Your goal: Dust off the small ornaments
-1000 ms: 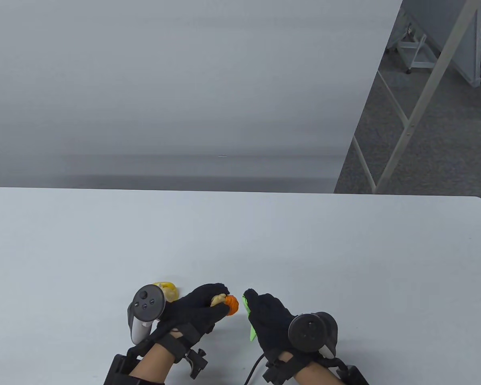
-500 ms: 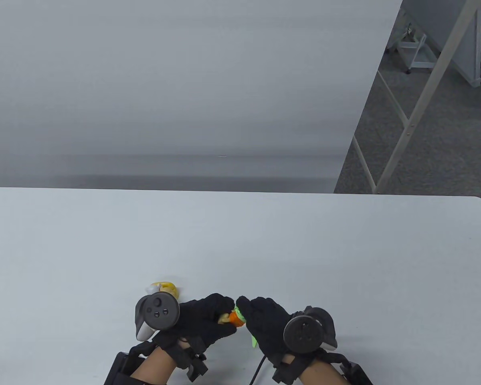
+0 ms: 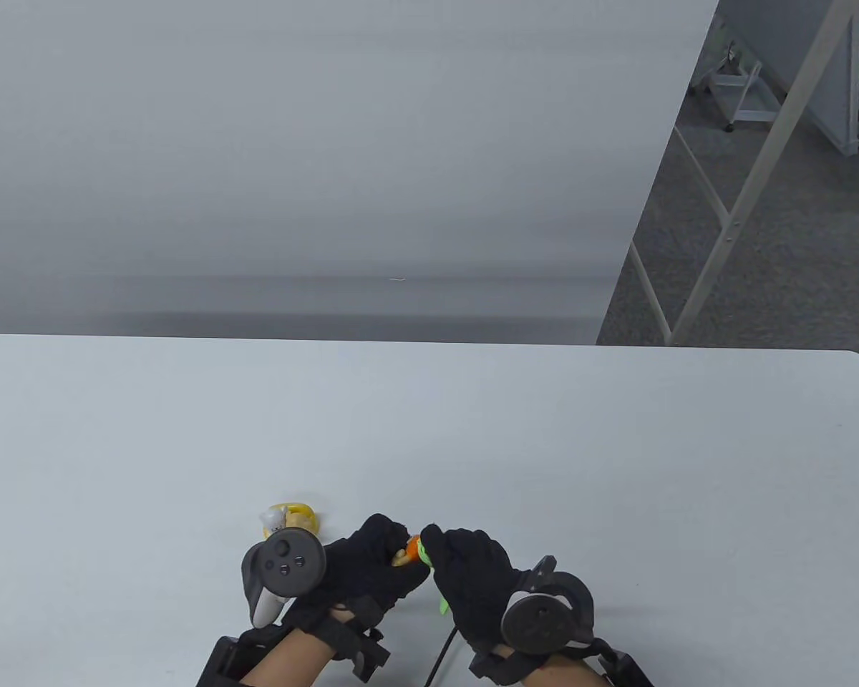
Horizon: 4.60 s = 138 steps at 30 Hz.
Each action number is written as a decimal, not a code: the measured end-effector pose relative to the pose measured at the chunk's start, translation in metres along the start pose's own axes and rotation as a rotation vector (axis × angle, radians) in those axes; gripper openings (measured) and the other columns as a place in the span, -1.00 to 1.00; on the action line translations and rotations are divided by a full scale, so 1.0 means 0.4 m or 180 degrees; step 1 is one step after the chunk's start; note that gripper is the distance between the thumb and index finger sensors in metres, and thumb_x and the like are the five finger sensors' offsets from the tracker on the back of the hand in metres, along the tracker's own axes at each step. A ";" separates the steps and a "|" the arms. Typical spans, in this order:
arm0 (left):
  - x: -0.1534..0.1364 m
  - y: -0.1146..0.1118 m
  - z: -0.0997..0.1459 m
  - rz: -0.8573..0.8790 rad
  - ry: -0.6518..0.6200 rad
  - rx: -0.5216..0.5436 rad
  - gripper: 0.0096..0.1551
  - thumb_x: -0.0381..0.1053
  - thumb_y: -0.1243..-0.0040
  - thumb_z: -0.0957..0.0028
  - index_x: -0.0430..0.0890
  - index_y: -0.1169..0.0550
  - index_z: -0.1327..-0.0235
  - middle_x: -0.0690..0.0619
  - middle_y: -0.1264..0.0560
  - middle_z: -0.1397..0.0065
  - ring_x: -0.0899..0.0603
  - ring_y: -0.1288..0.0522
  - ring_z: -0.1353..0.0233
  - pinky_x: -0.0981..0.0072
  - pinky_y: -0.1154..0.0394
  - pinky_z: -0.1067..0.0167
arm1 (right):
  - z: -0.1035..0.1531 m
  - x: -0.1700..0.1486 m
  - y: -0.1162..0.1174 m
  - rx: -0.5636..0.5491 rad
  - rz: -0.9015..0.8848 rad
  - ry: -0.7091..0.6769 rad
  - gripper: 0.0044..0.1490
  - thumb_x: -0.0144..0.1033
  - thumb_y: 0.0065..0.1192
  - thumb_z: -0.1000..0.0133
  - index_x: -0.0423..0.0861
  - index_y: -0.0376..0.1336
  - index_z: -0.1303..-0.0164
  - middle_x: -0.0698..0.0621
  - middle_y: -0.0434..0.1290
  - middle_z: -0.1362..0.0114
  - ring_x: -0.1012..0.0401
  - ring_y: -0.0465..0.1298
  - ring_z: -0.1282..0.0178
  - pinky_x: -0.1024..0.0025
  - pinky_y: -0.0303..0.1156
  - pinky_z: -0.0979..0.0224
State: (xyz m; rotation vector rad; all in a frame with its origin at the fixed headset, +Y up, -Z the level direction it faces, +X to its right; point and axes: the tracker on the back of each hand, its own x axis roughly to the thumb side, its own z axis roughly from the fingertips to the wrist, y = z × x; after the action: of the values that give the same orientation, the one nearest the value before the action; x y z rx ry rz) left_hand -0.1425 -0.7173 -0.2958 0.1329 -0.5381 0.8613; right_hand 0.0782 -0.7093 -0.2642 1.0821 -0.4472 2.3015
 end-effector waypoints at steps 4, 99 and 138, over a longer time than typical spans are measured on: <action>-0.001 0.011 -0.008 -0.0149 -0.0607 -0.0134 -0.34 0.00 -0.78 0.19 -0.22 -0.62 -0.06 -0.19 -0.74 -0.10 -0.22 -0.90 0.23 0.16 -0.93 0.43 | -0.007 -0.033 -0.021 0.0272 -0.0775 0.0327 -0.41 -0.58 0.28 -0.19 -0.41 0.25 -0.43 -0.61 0.46 -0.19 -0.27 0.59 0.05 -0.46 0.50 -0.13; -0.143 0.291 -0.002 -0.2142 0.0373 -0.0633 0.24 0.43 -0.31 -0.08 -0.14 0.01 -0.75 -0.34 0.15 -0.74 -0.67 0.17 -0.66 -0.74 0.05 -0.34 | 0.054 -0.156 -0.098 -0.0302 -0.1465 0.1376 -0.42 -0.56 0.31 -0.20 -0.40 0.28 -0.43 -0.60 0.47 -0.20 -0.31 0.57 0.02 -0.48 0.46 -0.15; -0.085 0.176 0.140 -0.1691 0.0118 -0.1183 0.23 0.54 0.01 -0.17 -0.09 0.22 -0.74 -0.29 0.41 -0.68 -0.67 0.45 -0.56 -0.81 0.38 -0.14 | 0.005 -0.288 -0.274 -0.0021 0.0312 0.2315 -0.42 -0.56 0.31 -0.23 -0.36 0.27 -0.47 -0.60 0.44 -0.25 -0.44 0.42 -0.16 -0.59 0.27 -0.26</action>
State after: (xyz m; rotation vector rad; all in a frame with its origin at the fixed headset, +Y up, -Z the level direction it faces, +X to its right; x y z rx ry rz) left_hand -0.2356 -0.7126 -0.2720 -0.0797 -0.5832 0.2384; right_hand 0.2061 -0.6627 -0.3461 0.1680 -0.2128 2.5657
